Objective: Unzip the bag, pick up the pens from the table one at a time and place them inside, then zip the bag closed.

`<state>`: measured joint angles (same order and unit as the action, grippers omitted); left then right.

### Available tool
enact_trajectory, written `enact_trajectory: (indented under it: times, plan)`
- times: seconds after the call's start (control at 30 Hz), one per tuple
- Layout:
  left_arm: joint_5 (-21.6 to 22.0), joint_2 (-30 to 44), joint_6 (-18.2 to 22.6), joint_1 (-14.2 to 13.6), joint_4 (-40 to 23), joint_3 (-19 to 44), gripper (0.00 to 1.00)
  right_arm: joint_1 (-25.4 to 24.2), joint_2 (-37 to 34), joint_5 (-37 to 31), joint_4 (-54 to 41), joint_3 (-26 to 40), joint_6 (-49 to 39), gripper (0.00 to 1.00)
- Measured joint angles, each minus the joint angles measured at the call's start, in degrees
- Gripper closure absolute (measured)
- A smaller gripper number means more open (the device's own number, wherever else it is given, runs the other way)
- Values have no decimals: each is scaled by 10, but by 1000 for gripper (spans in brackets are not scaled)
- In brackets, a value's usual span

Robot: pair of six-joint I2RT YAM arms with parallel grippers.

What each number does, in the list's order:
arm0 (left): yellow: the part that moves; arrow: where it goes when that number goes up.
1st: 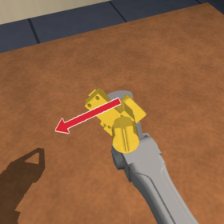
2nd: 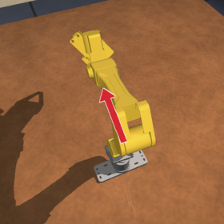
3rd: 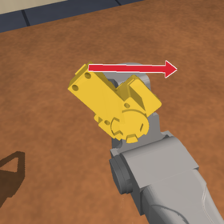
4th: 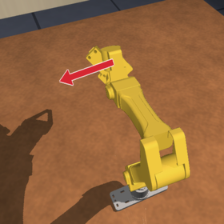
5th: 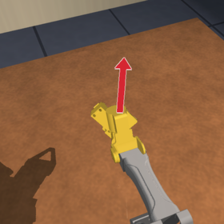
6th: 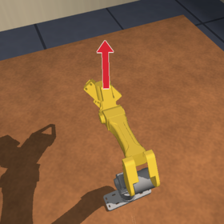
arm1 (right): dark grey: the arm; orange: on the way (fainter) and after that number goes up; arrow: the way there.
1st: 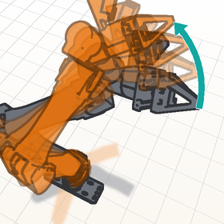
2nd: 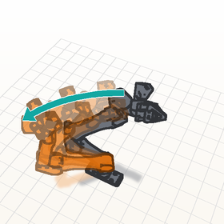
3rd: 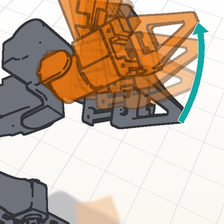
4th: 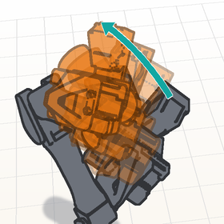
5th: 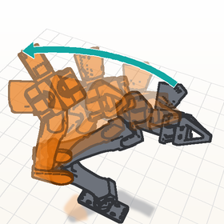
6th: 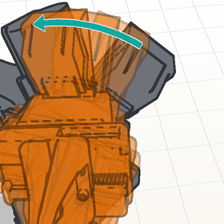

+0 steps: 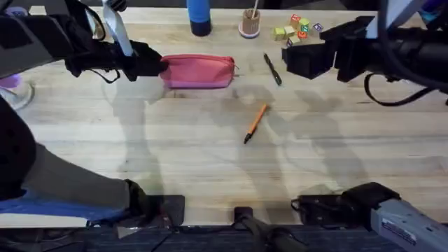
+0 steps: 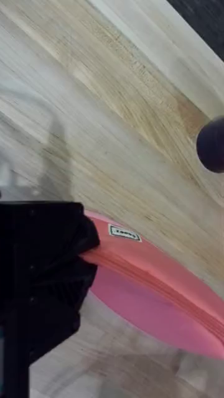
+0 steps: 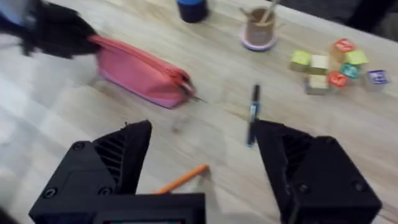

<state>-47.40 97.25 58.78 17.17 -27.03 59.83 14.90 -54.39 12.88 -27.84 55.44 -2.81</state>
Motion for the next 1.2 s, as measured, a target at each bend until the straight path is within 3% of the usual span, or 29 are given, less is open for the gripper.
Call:
enact_trajectory:
  times: [0.23, 0.7, 1.2]
  plan:
    - [0, 0, 0, 0, 0, 0, 958, 1, -8, 35, 9, 0, 89, 4]
    - [0, 0, 0, 0, 0, 0, 958, 1, -94, 46, 61, 0, 344, 4]
    - [0, 0, 0, 0, 0, 0, 959, 1, -96, 43, 98, 0, 397, 4]
